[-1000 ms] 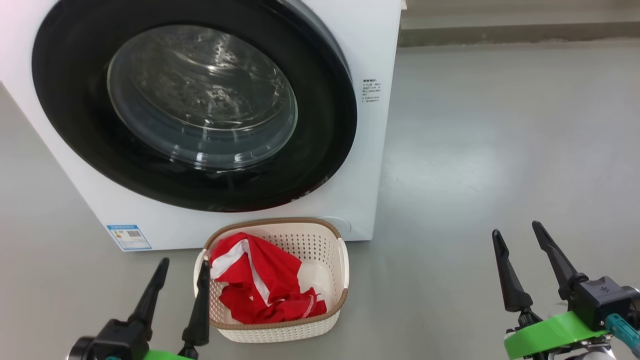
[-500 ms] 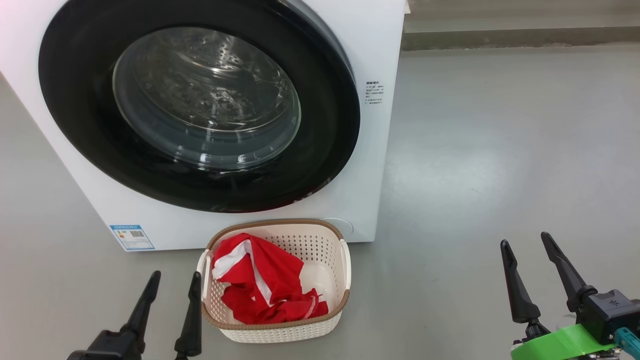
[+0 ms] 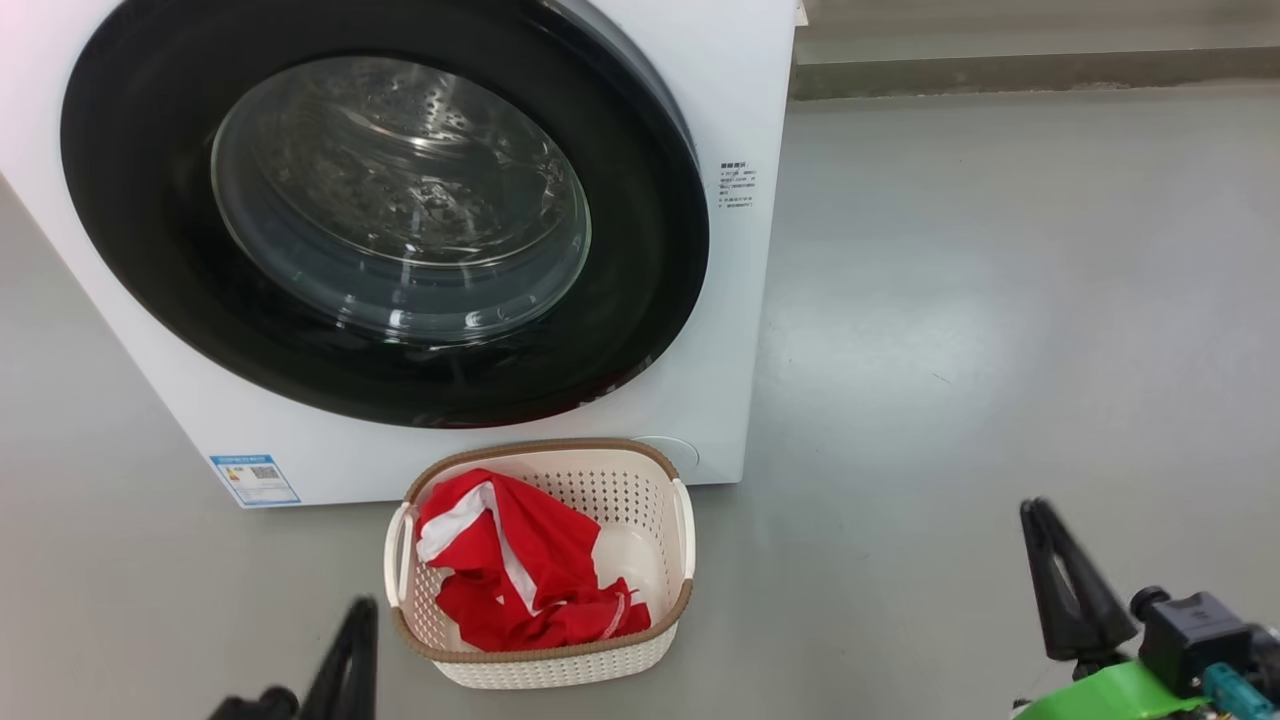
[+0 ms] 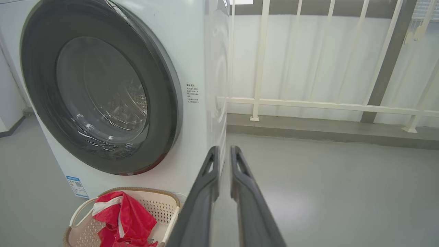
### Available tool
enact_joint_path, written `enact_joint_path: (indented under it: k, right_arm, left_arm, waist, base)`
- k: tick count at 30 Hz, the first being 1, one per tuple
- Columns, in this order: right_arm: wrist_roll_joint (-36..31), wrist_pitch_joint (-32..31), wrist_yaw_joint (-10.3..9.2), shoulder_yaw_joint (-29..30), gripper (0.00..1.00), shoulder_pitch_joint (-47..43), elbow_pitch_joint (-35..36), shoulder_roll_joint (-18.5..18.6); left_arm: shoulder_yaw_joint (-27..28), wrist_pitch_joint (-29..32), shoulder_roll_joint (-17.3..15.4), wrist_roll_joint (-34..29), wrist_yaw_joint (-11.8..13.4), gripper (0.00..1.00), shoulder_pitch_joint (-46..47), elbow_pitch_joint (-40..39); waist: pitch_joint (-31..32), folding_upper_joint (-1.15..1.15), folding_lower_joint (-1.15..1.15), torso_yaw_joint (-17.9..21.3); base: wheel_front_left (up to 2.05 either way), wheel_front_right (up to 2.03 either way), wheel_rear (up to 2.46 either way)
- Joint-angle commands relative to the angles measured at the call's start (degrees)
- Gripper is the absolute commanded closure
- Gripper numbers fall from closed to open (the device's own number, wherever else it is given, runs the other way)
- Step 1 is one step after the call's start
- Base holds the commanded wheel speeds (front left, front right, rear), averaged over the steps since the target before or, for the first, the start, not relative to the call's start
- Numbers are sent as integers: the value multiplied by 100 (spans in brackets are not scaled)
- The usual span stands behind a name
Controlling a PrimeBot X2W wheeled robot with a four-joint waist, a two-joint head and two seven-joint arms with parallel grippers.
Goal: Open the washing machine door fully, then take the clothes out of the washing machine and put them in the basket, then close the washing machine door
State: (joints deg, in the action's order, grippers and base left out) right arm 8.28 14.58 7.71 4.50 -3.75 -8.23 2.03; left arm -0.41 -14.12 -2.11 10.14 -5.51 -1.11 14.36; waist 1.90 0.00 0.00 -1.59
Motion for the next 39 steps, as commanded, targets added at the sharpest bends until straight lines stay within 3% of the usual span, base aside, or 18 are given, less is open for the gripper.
enact_joint_path:
  k: [1,8,13,39]
  right_arm:
    - [16,-4,0,1,100,3,-2,0]
    - [464,-123,-1,15,100,48,-54,-4]
    - [799,-206,-2,22,100,88,-79,0]
    - [2542,-642,-7,63,100,299,-195,20]
  left_arm:
    - [5,6,0,14,0,100,5,4]
    - [62,138,-2,448,-11,100,40,42]
    - [79,210,-5,778,-19,100,62,33]
    - [212,627,-22,2486,-60,100,211,12]
  waist:
    - [0,0,0,0]
    - [2,0,13,9]
    - [-18,0,1,15]
    - [-63,0,0,48]
  base:
    - [0,0,0]
    - [0,0,0]
    - [0,0,0]
    - [0,0,0]
